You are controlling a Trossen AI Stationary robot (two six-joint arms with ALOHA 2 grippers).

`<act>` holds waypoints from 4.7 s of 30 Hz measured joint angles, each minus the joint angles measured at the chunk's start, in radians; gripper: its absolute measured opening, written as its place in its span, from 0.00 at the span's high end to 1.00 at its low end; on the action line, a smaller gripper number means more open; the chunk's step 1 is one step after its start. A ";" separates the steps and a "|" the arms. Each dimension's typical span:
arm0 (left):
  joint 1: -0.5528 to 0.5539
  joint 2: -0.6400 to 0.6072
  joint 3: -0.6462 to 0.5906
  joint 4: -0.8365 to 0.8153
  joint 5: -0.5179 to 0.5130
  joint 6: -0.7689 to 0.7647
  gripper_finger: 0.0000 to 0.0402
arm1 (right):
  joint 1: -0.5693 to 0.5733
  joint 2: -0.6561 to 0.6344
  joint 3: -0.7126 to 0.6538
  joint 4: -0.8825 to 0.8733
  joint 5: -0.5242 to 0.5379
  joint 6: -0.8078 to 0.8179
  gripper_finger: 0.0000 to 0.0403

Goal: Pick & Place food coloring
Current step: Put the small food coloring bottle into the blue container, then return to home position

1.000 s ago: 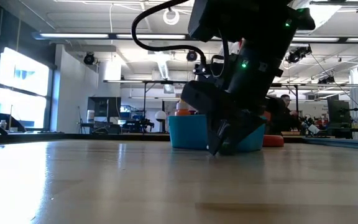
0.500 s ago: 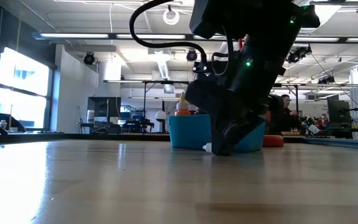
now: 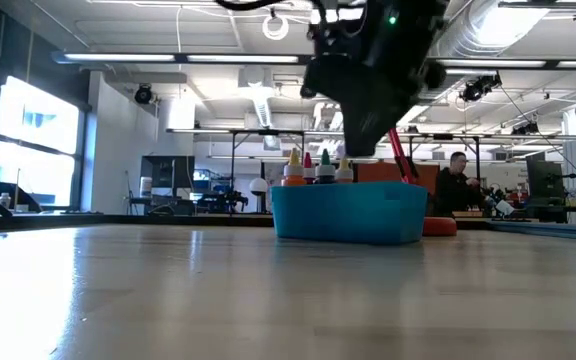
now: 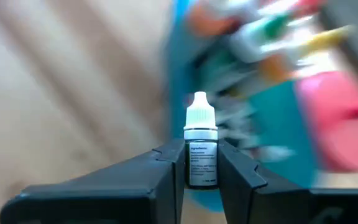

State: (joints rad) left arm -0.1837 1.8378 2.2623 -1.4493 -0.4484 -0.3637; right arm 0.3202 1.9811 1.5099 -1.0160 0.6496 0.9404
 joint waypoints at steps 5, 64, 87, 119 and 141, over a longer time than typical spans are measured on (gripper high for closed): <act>0.000 0.000 0.000 0.000 0.015 -0.007 0.73 | -0.041 -0.020 0.033 -0.188 0.066 0.095 0.82; -0.031 -1.832 -2.075 1.322 0.222 0.503 0.73 | 0.577 -1.866 -1.491 1.278 0.167 -1.151 0.68; 0.079 -1.756 -2.243 1.490 0.214 0.340 0.73 | 0.435 -1.968 -1.499 1.169 -0.189 -1.309 0.68; 0.079 -1.756 -2.246 1.487 0.213 0.340 0.73 | 0.144 -1.968 -1.500 1.132 -0.205 -1.210 0.68; 0.079 -1.756 -2.246 1.486 0.212 0.340 0.73 | 0.144 -1.968 -1.500 1.132 -0.204 -1.210 0.68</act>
State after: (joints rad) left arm -0.1047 0.0822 0.0162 0.0368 -0.2359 -0.0242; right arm 0.4644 0.0128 0.0097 0.1158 0.4452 -0.2695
